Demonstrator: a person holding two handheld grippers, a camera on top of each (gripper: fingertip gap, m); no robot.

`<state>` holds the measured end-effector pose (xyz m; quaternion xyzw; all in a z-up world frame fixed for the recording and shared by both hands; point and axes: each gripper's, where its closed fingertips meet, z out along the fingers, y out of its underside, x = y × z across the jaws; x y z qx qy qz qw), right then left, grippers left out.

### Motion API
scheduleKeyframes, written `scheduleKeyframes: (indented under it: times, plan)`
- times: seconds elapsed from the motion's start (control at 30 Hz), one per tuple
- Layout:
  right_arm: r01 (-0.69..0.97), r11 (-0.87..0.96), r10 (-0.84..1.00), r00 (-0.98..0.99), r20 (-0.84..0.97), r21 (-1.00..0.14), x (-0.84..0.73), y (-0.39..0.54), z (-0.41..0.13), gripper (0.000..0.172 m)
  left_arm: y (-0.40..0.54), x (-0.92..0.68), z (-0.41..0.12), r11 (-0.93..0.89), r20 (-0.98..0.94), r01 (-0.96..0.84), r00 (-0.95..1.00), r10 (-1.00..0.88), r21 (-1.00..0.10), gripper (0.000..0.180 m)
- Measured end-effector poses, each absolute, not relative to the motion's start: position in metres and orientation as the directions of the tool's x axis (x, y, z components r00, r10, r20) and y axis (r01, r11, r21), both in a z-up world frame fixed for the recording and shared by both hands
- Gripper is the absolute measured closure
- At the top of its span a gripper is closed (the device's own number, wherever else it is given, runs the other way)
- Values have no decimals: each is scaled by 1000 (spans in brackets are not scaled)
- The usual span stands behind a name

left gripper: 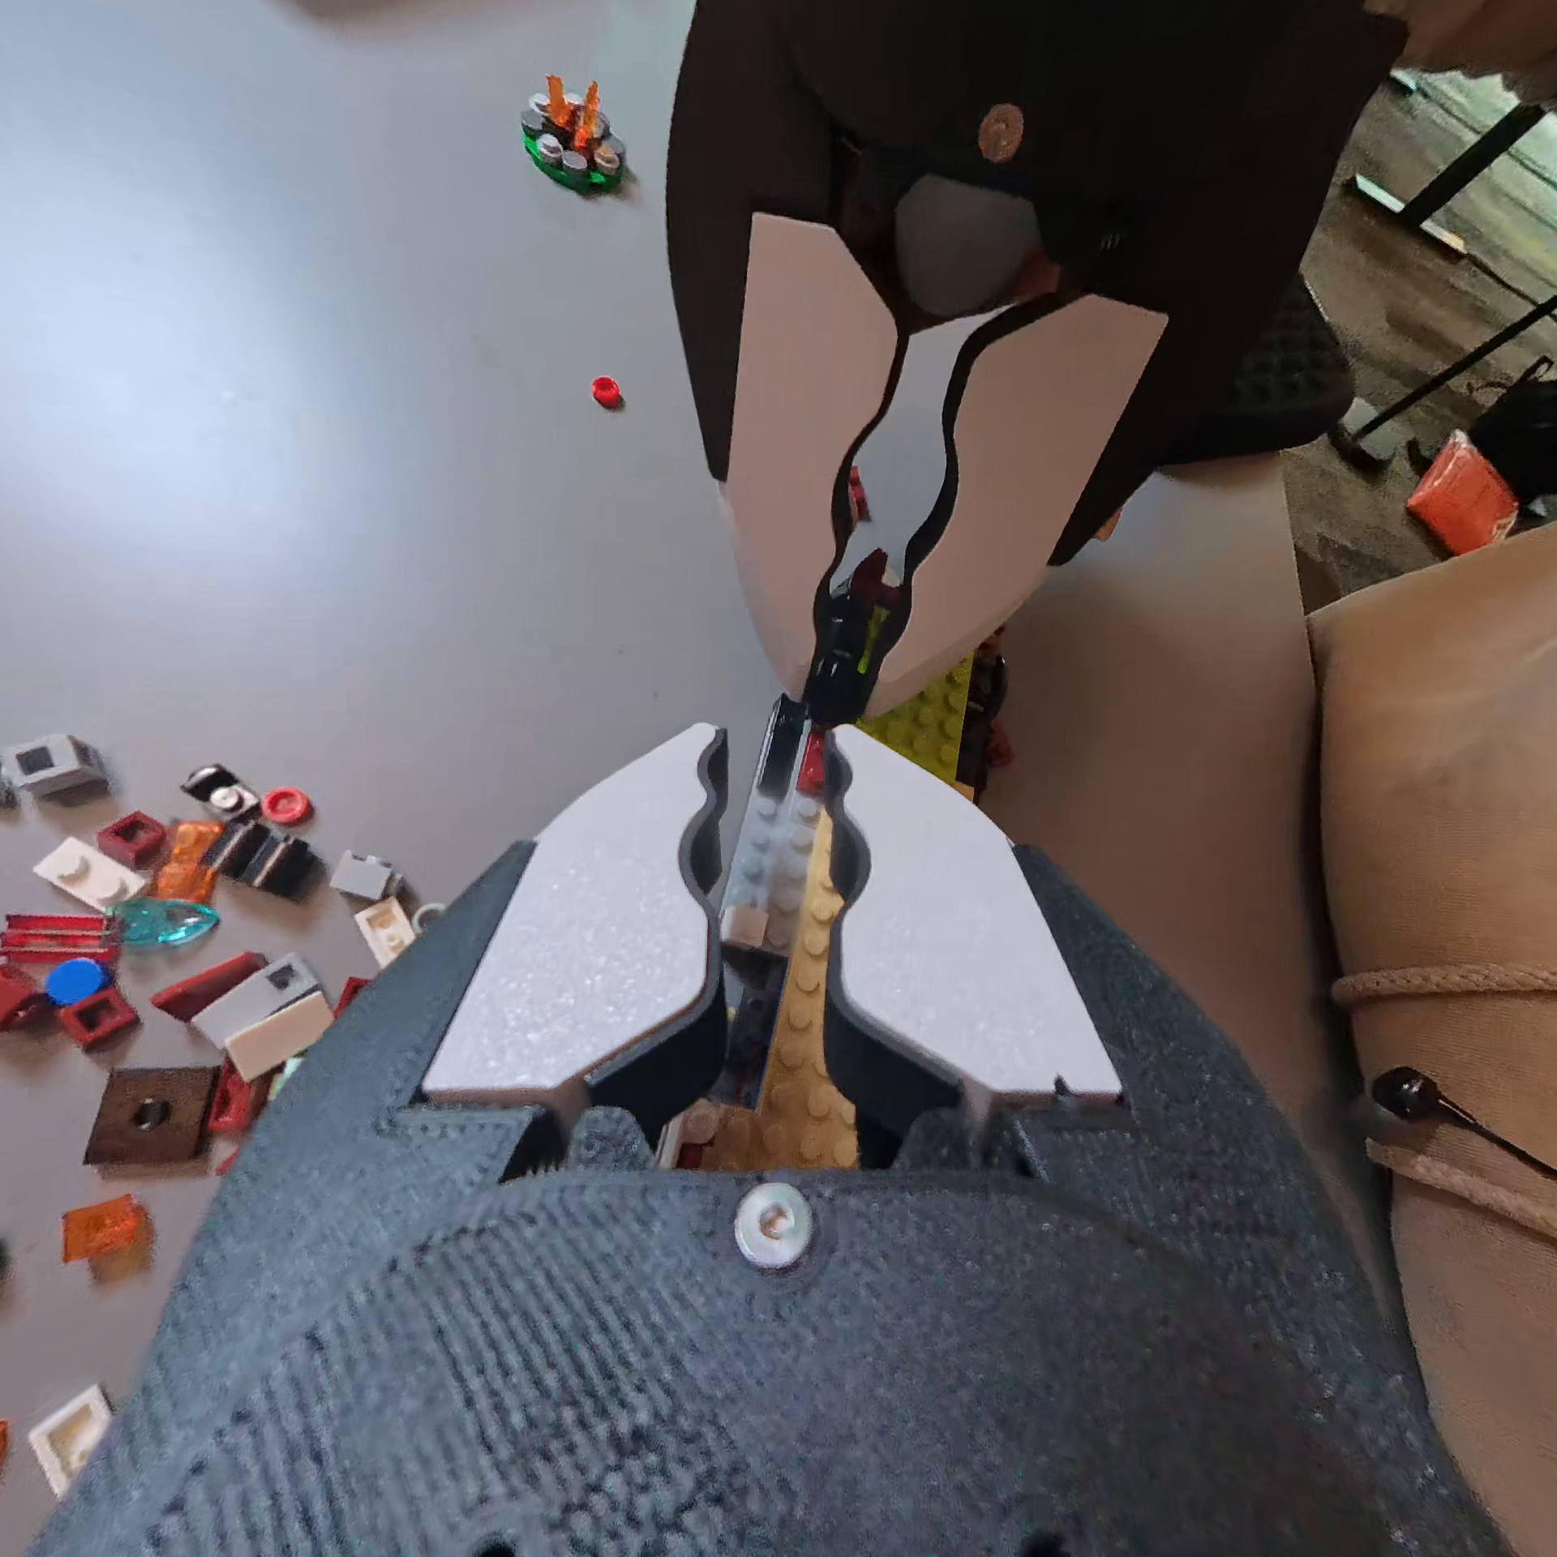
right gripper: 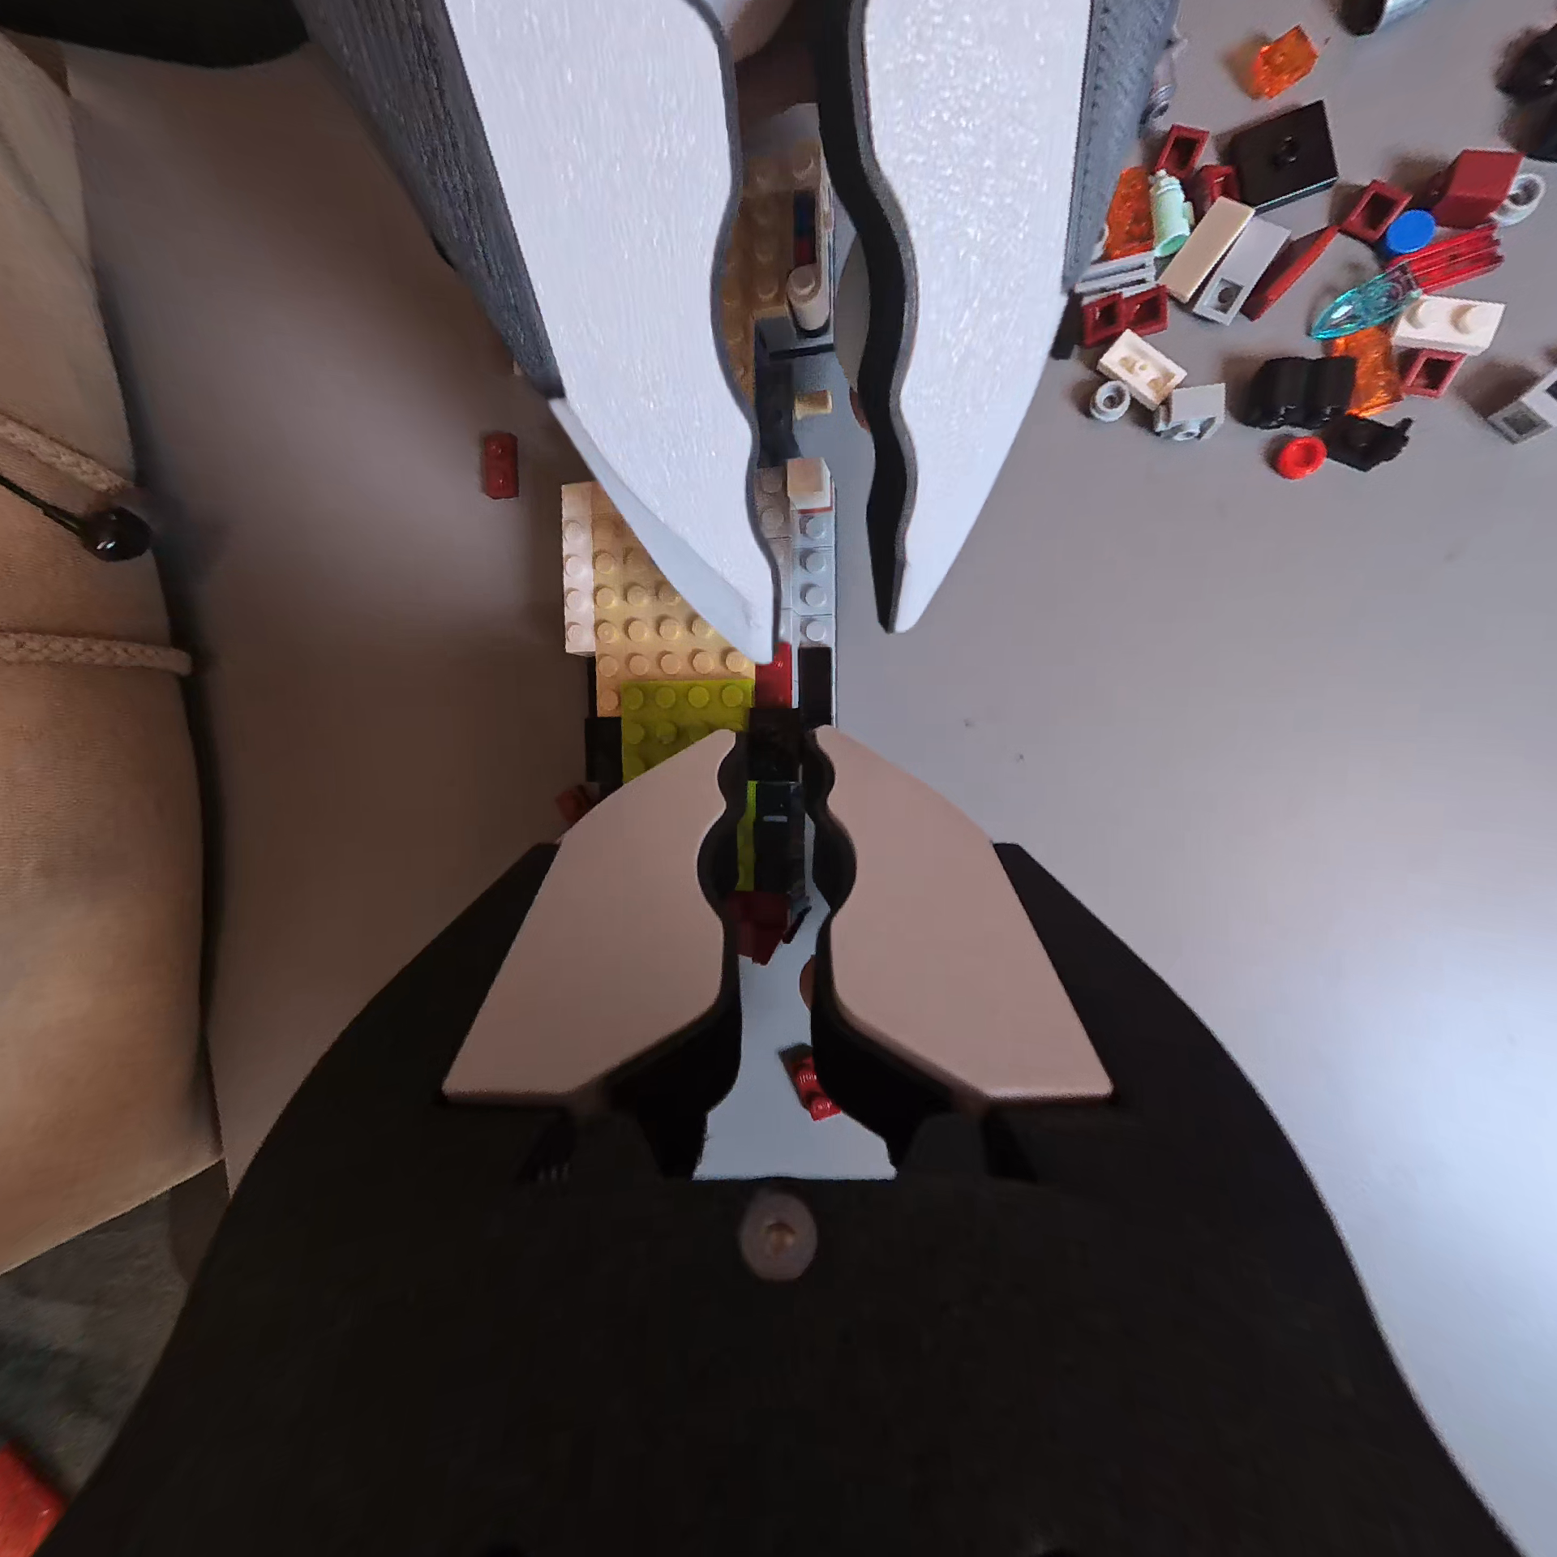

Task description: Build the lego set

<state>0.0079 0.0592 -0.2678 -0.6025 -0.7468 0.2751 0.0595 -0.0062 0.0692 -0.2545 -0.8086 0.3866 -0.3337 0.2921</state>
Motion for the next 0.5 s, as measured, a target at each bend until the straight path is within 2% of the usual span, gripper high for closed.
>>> scheduleKeyframes:
  times: [0.5]
  plan:
    - [876, 51, 903, -246, -353, -480, 9, 58, -269, 158, 67, 11, -268, -523, 310, -510, 446, -839, -682, 164]
